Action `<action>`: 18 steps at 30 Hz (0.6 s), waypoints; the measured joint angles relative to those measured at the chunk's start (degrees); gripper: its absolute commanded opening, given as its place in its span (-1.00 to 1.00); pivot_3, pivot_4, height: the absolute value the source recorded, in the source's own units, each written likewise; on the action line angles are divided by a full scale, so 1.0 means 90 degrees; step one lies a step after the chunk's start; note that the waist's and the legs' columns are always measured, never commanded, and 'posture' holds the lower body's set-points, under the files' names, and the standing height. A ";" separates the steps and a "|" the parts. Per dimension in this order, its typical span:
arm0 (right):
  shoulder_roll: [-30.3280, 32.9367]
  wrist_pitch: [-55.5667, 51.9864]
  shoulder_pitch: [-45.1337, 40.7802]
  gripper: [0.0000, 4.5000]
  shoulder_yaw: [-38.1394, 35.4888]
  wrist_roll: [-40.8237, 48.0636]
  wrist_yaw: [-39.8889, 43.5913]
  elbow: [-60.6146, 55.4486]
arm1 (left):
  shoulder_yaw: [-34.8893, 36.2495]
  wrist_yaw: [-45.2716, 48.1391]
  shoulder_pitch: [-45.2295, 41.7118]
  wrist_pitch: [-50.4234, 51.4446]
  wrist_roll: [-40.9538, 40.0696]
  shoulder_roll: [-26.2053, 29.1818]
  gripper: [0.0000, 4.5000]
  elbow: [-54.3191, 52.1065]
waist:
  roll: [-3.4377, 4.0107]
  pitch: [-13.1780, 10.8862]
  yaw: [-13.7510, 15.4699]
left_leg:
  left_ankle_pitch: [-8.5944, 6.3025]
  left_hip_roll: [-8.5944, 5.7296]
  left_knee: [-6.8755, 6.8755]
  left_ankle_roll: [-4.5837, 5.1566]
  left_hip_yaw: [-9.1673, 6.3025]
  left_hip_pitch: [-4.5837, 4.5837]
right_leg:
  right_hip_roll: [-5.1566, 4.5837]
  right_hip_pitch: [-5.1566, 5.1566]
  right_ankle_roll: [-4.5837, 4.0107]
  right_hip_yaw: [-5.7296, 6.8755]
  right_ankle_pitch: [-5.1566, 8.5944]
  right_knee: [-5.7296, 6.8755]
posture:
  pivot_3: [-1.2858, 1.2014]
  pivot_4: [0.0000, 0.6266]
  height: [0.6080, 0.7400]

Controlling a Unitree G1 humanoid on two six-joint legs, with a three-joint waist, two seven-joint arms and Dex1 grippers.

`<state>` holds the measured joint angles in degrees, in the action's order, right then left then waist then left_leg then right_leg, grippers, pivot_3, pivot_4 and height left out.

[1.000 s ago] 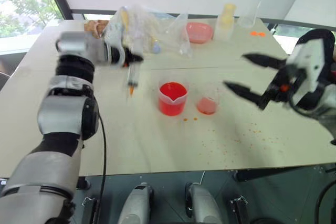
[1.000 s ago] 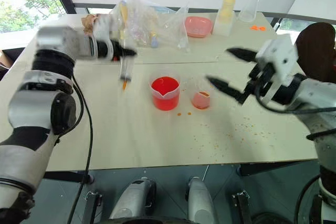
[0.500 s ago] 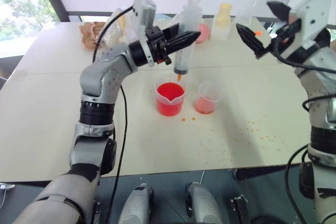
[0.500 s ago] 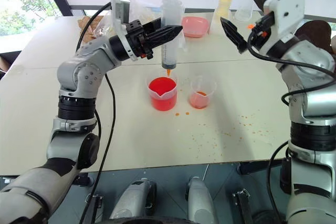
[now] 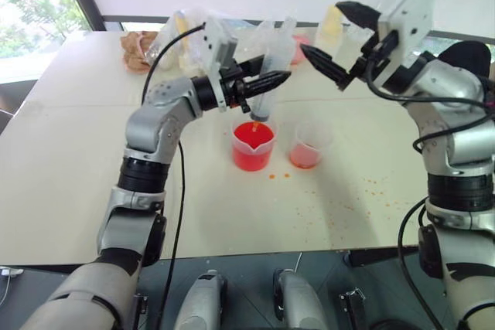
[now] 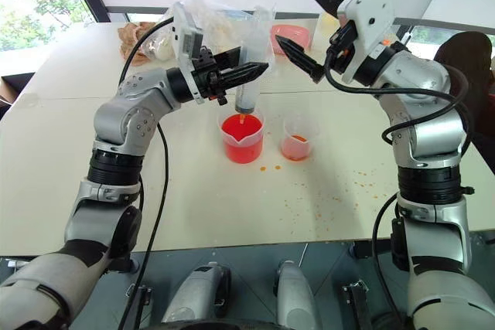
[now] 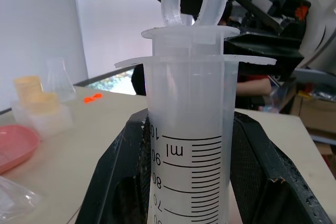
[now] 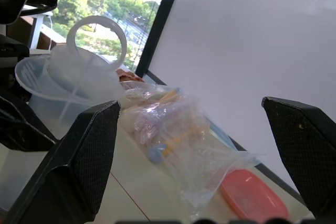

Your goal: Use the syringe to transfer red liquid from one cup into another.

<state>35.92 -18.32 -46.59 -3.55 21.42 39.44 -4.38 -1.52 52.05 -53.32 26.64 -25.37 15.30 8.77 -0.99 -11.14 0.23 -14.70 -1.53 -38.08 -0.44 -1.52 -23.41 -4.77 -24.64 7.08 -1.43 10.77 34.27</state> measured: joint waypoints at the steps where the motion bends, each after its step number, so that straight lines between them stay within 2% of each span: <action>1: -0.0041 0.0000 0.0000 1.00 0.0029 -0.0031 0.0011 0.0015 | -0.0005 0.0015 0.0036 -0.0053 0.0036 0.0015 -0.36 0.0000 | 0.0000 0.0000 -0.0002 | 0.0000 0.0000 0.0000 0.0000 -0.0001 0.0000 | 0.0001 0.0000 0.0000 0.0000 0.0000 0.0001 | 0.03 -0.52 1.00; 18: -0.0196 0.0210 -0.0016 1.00 0.0035 -0.0353 0.0135 0.0251 | -0.0119 -0.0099 0.0174 -0.0114 0.0242 0.0187 -0.36 0.0015 | 0.0000 0.0000 -0.0012 | 0.0000 0.0002 0.0000 0.0000 -0.0002 0.0001 | 0.0004 0.0000 0.0000 0.0001 0.0000 0.0002 | 0.03 -0.52 1.00</action>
<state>34.16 -16.43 -46.73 -3.24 18.24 40.66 -2.12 -2.58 51.15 -51.75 25.61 -23.20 16.99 8.90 -0.98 -11.14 0.12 -14.70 -1.51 -38.08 -0.44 -1.54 -23.40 -4.73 -24.64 7.08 -1.43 10.77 34.29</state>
